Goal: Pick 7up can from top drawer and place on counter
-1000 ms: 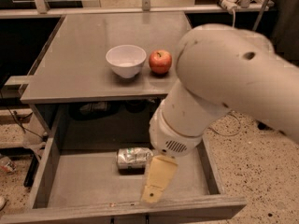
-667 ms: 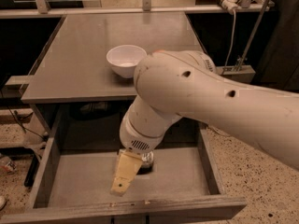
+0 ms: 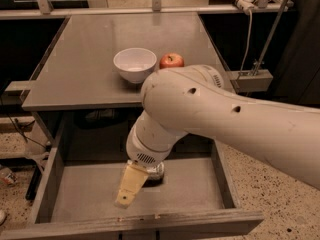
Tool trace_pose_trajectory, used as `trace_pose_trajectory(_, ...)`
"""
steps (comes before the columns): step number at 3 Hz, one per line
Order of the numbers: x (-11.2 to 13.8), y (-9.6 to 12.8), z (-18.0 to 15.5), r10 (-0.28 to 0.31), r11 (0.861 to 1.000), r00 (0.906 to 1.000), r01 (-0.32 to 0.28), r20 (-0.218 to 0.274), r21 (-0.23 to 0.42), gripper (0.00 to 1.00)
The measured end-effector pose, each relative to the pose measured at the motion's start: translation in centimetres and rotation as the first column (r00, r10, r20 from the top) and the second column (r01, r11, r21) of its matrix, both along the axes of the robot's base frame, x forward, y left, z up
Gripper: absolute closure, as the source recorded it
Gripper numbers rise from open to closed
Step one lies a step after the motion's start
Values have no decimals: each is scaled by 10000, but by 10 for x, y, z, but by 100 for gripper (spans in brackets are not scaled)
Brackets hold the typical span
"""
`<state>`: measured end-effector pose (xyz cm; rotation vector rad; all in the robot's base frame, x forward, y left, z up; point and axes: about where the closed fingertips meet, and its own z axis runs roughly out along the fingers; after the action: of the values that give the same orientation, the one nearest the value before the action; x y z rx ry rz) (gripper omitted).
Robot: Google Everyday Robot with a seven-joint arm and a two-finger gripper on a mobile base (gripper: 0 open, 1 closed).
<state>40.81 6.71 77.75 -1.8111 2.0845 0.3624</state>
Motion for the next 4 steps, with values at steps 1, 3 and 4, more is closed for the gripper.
trace_pose_trajectory(1,35,10,-33,-665,9978,9976,666,173,-54,0)
trace_pose_trajectory(3,82,0,-101,-1475,9877,9889,1481,166,-506,0)
trace_pose_trajectory(4,85,-10,-134,-1573,9847,9876,1569,6,-764,0)
